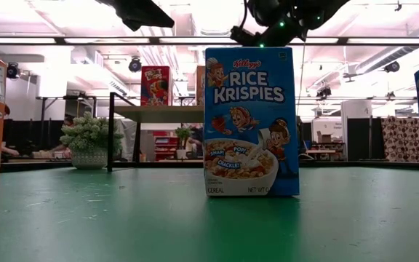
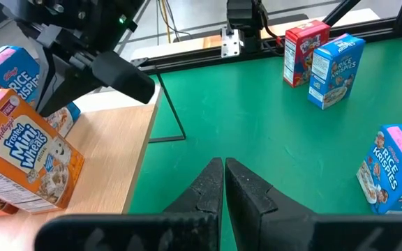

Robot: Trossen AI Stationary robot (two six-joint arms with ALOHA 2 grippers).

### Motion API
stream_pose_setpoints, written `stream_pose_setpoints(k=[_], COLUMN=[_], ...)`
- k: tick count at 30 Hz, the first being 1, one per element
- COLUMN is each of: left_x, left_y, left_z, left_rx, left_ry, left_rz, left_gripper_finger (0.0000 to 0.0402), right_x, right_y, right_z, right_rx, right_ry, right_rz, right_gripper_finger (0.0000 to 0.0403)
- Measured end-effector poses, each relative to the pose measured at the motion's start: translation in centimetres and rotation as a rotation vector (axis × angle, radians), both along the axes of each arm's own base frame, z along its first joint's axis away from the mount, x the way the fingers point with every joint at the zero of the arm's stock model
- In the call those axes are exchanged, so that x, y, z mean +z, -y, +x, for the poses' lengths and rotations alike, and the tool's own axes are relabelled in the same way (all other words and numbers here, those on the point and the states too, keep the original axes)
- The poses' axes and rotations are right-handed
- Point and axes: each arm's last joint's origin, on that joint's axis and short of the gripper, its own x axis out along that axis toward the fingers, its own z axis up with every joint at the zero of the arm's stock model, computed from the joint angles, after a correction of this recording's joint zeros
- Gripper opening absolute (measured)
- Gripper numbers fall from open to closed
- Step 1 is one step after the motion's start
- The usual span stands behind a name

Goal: Stack cereal on shelf
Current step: Put the right orange cereal box on the shelf aligned with the other orange cereal box, then put the left blue cereal box on the shelf aligned with the other blue cereal box

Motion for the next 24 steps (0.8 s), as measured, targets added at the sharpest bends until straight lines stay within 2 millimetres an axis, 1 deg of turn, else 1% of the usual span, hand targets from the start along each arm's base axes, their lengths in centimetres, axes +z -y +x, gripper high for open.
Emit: stream_pose_setpoints(k=[16,20,24], left_x=[0.0,0.0,0.0], left_y=[0.0,0.0,0.1], left_z=[0.0,0.0,0.0], left_rx=[0.0,0.011,0.022], left_ry=[0.0,0.004,0.009], left_rz=[-0.001,-0.023,-0.054], left_gripper_finger=[0.0,0.0,0.0], right_x=[0.1,1.5,3.0], right_y=[-0.1,-1.1,-3.1], right_z=[-0.1,-0.8,-2.0], right_rx=[0.018,0.025,0.049], right_ry=[0.006,0.038,0.055], right_rz=[0.014,0.028,0.064], right_gripper_finger=[0.0009,0.0009,0.0009])
